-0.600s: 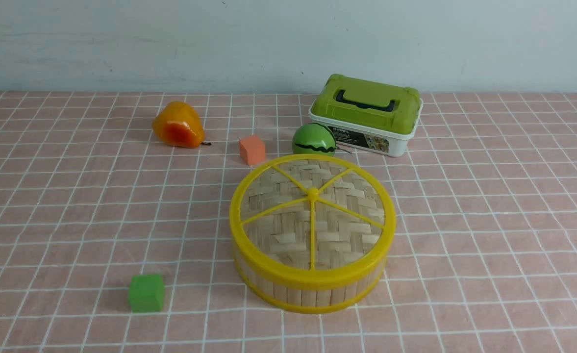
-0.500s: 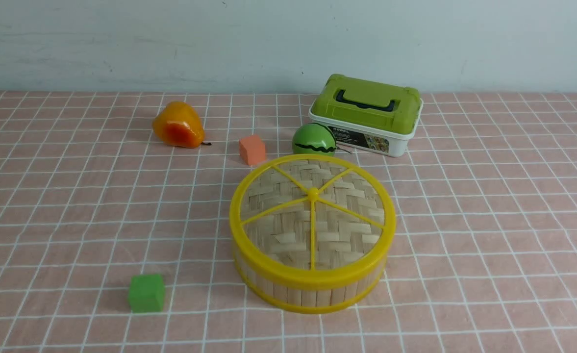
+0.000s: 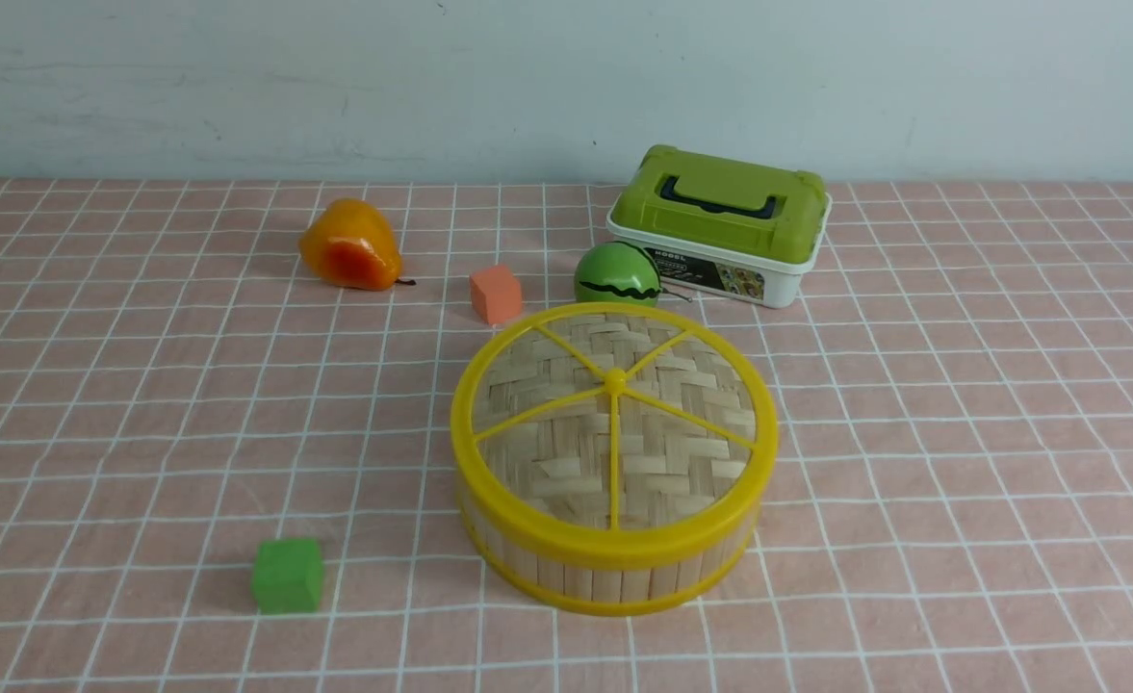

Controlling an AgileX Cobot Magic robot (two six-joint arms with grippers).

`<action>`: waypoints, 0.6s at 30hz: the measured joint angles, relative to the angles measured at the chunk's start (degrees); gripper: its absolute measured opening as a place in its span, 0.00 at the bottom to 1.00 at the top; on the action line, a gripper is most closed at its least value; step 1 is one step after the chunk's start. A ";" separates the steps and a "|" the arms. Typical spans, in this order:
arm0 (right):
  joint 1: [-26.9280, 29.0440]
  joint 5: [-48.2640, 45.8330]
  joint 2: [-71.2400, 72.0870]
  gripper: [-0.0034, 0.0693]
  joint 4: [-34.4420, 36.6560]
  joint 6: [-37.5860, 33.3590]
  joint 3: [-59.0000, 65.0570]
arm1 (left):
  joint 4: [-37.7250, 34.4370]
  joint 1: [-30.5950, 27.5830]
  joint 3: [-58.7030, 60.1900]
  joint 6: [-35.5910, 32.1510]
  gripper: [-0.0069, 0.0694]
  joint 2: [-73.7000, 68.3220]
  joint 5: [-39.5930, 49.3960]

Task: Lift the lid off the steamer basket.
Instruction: Use the right arm to lift the lid of the steamer

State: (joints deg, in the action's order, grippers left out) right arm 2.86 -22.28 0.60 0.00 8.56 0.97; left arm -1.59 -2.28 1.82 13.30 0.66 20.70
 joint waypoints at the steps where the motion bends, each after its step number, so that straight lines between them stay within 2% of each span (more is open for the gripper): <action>1: 0.00 0.00 0.00 0.36 0.00 0.00 0.00 | 0.00 0.00 0.00 0.00 0.40 0.00 0.00; 18: 0.00 0.00 0.00 0.37 0.00 0.00 0.00 | 0.00 0.00 0.00 0.00 0.40 0.00 0.00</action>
State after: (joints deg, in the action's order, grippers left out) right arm 2.86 -22.28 0.60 0.00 8.56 0.97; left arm -1.59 -2.28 1.82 13.30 0.66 20.70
